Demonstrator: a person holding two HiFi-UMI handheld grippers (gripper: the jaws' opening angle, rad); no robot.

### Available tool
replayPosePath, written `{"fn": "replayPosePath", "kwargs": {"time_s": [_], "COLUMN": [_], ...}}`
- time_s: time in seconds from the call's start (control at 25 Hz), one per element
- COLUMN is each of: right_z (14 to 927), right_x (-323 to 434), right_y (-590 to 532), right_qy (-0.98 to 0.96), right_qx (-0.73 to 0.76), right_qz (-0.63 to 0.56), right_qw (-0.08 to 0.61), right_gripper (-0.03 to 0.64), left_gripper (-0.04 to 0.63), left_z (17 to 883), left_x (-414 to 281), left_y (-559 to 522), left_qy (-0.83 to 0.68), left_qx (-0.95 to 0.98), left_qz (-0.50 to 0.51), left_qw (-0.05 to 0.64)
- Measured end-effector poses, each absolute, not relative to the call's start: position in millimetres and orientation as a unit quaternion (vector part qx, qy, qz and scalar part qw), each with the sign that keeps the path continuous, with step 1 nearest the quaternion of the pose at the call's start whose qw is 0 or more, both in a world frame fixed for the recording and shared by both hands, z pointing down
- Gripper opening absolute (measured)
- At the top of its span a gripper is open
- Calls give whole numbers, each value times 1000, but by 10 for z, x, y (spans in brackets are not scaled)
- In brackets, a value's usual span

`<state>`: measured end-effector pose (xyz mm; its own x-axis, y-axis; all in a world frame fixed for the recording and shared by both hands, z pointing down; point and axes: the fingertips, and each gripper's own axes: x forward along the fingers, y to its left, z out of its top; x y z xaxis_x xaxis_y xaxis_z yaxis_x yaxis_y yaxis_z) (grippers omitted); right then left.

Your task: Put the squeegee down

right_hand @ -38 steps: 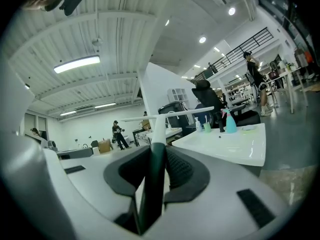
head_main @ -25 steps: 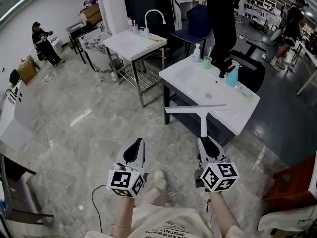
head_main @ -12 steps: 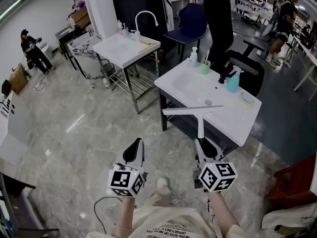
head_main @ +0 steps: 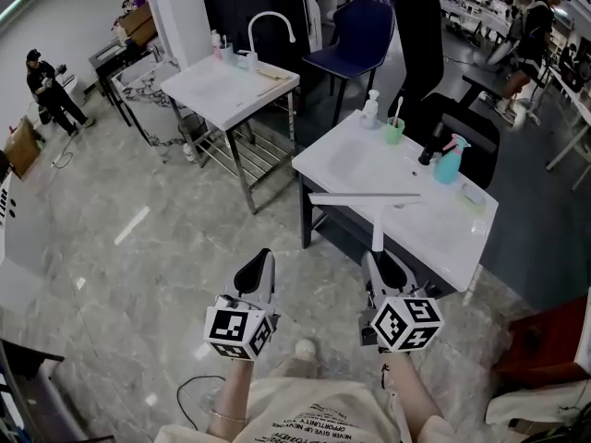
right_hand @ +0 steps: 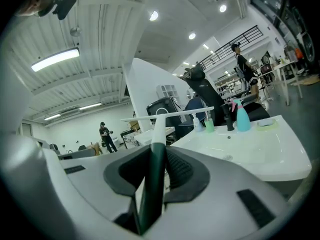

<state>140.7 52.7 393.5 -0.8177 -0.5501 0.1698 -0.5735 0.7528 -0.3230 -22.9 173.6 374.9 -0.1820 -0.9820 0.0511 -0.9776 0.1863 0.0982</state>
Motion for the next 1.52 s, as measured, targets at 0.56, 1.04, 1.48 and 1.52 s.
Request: {"fn": "replayPosePath", "kwargs": {"time_s": [0.56, 1.04, 1.48, 1.52], "right_z": [3993, 4201, 4385, 4399], "right_x": [951, 407, -202, -249], "right_y": [120, -710, -1472, -1532], "right_qy": [-932, -923, -907, -906], "right_qx": [308, 322, 351, 354], "right_qz": [190, 211, 223, 224], "right_qw": [30, 32, 59, 61], "right_gripper": [95, 95, 95, 95], "left_gripper": [23, 23, 23, 23], "left_z": [3804, 3968, 4068, 4074], "left_x": [-690, -1206, -1810, -1836], "left_y": [1365, 512, -402, -486], "left_qy": [-768, -760, -748, -745], "left_qx": [638, 646, 658, 661], "left_qz": [-23, -12, -5, -3], "left_qw": [52, 64, 87, 89]}}
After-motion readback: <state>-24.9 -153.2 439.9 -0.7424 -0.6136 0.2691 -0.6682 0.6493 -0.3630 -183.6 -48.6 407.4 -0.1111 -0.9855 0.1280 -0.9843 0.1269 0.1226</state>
